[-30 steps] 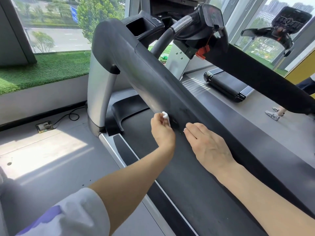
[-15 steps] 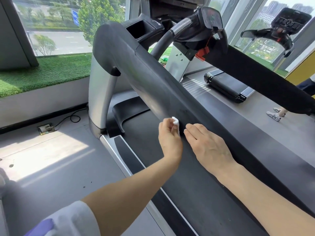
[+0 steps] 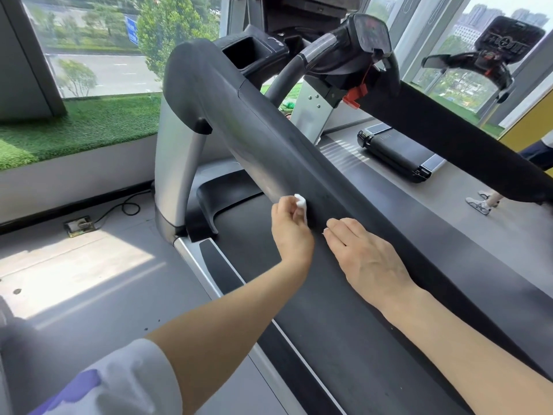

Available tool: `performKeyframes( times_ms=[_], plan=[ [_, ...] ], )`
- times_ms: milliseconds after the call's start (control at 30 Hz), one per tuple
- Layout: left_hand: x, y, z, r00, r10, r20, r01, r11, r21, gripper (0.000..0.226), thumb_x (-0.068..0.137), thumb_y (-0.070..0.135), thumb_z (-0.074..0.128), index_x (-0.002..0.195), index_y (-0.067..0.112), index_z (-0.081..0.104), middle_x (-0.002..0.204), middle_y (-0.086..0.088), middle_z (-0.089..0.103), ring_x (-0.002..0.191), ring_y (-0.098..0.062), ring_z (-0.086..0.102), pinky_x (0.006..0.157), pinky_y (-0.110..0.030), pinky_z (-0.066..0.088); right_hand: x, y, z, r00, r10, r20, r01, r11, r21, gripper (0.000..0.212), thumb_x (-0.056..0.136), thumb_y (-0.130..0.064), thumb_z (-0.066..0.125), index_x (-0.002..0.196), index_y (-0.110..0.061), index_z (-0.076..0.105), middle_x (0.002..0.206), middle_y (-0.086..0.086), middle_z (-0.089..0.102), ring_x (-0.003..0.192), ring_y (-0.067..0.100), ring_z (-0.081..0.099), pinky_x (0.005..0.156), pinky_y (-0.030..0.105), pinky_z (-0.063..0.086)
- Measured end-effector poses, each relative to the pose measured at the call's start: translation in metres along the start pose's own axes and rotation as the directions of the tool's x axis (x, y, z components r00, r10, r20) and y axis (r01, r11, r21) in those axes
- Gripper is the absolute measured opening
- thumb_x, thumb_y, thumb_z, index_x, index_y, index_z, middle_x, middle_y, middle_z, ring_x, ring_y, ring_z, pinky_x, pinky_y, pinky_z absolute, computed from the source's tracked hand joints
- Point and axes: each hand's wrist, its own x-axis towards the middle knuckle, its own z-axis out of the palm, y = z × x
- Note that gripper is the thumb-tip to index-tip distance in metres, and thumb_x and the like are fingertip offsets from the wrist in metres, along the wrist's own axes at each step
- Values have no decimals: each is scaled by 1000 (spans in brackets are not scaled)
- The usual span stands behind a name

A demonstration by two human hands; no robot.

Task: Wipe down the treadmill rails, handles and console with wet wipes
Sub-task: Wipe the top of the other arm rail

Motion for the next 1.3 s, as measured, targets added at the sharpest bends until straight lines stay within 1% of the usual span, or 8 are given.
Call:
performKeyframes(
  times_ms=[167,433,567,700,867,1000,1133,1300],
  plan=[
    [15,10,-4,998,-13,-56,12,1000,-23,19,98,7,42,84,19,49,95,-2,48,69,9,49,65,-2,34,0,0,-1,1000,12,13,-12,1000,20,51,45,8,80,94,-4,73,99,5,69,88,21,66,63,21,53],
    [-35,1,-18,964,-7,267,24,998,-59,15,95,5,50,86,16,54,88,-1,57,64,6,52,59,-8,40,6,-5,-9,994,101,49,-107,987,123,25,74,2,56,94,-7,68,95,0,62,86,20,61,49,17,44],
    [-14,14,-36,945,-96,313,148,978,-146,12,95,9,50,88,18,56,82,4,60,73,-3,54,72,-20,46,31,-17,-17,932,334,138,-361,831,423,25,90,-7,54,114,-7,60,113,3,58,103,24,53,76,34,49],
    [7,18,-59,904,-161,396,307,889,-339,15,96,5,47,90,16,55,87,-2,64,79,-13,61,76,-27,50,70,-34,-15,942,287,173,-334,774,538,30,94,-11,49,122,-17,58,121,-2,55,110,18,50,87,29,43],
    [44,16,-75,884,-169,435,375,812,-447,19,97,-1,45,95,15,55,94,0,66,89,-12,62,86,-25,50,116,-38,-7,983,157,96,-183,888,422,29,96,-20,41,112,-16,65,114,0,61,102,20,54,79,36,50],
    [67,-3,-84,894,-252,370,339,921,-193,25,93,5,47,98,27,57,114,8,60,95,-10,54,85,-26,43,138,-20,10,998,-60,6,59,997,53,26,80,-5,44,74,-12,68,84,1,65,77,20,65,45,23,49],
    [74,-27,-89,873,-343,346,391,917,-76,23,94,6,47,108,23,55,120,10,57,101,-13,53,92,-27,42,114,-6,21,933,-308,186,356,866,-351,35,63,11,40,54,-17,59,62,-1,50,58,16,52,57,27,34],
    [100,-35,-85,850,-358,386,408,912,-53,24,94,7,46,112,22,54,117,11,56,105,-12,53,97,-28,42,124,0,43,874,-453,179,485,784,-387,38,72,12,38,53,-16,56,65,0,43,60,18,44,53,28,41]
  ],
)
